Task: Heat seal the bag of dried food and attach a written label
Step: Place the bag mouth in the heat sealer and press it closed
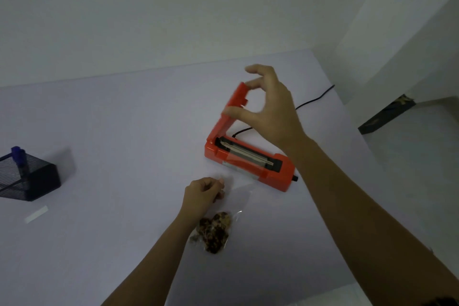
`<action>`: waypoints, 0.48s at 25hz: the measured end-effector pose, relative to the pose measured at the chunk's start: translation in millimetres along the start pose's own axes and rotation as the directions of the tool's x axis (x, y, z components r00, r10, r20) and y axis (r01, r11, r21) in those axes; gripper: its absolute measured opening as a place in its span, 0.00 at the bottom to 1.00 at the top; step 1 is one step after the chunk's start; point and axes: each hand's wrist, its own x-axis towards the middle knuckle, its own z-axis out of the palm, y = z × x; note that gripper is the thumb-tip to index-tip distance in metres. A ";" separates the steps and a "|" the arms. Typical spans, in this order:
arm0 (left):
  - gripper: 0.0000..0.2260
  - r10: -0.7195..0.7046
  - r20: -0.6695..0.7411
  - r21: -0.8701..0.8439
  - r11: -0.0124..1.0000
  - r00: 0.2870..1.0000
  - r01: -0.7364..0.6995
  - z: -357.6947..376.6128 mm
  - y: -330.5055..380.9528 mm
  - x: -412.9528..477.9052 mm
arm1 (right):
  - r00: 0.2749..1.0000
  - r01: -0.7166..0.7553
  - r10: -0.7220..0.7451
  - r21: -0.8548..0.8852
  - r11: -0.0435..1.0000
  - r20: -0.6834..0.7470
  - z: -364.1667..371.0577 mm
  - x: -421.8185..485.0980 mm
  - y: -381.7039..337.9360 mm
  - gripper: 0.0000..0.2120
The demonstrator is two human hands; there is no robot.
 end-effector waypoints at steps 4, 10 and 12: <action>0.13 -0.004 -0.006 0.001 1.000 1.000 0.004 1.5 -1.1 0.6 | 0.985 0.053 -0.058 0.033 0.998 0.164 19.5 25.2 -18.9 0.38; 0.07 -0.047 0.051 -0.083 0.995 0.998 0.051 2.0 -2.0 5.3 | 0.952 -0.224 0.204 0.065 0.972 0.229 2.9 -12.4 53.5 0.41; 0.07 -0.071 0.153 -0.132 0.987 0.986 0.091 0.4 -0.1 9.7 | 0.885 -0.350 0.377 -0.144 0.926 0.274 -4.2 -46.6 93.6 0.49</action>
